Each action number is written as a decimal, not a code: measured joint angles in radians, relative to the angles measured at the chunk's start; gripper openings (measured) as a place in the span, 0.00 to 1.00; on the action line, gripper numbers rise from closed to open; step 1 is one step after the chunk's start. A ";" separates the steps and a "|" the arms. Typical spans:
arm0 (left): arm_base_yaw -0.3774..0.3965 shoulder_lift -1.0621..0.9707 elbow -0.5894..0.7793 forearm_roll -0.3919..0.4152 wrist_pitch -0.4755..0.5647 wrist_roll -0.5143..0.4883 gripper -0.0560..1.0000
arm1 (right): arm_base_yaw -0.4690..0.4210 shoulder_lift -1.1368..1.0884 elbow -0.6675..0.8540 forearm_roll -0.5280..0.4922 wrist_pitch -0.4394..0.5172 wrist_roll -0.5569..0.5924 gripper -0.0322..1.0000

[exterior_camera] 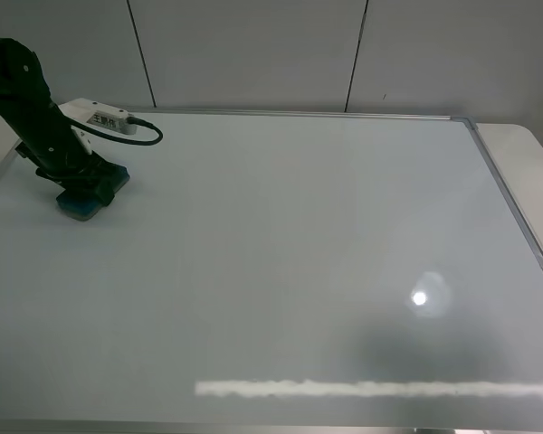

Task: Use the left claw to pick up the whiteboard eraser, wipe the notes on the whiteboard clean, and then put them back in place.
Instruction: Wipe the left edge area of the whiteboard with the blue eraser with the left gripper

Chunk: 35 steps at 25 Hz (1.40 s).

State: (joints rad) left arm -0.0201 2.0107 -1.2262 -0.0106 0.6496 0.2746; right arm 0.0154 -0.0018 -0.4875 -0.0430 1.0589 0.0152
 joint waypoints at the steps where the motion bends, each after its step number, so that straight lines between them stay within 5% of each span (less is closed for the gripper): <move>1: 0.009 -0.013 0.003 0.020 0.025 -0.025 0.57 | 0.000 0.000 0.000 0.000 0.000 0.000 0.99; 13: 0.041 -0.240 0.210 0.062 0.018 -0.219 0.57 | 0.000 0.000 0.000 0.000 0.000 0.000 0.99; 23: -0.080 -0.244 0.307 0.040 -0.176 -0.370 0.57 | 0.000 0.000 0.000 0.000 0.000 0.000 0.99; 35: -0.081 -0.229 0.358 0.076 -0.270 -0.376 0.59 | 0.000 0.000 0.000 0.000 0.000 0.000 0.99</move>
State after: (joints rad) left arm -0.1010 1.7812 -0.8683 0.0651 0.3797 -0.1014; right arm 0.0154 -0.0018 -0.4875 -0.0430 1.0589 0.0152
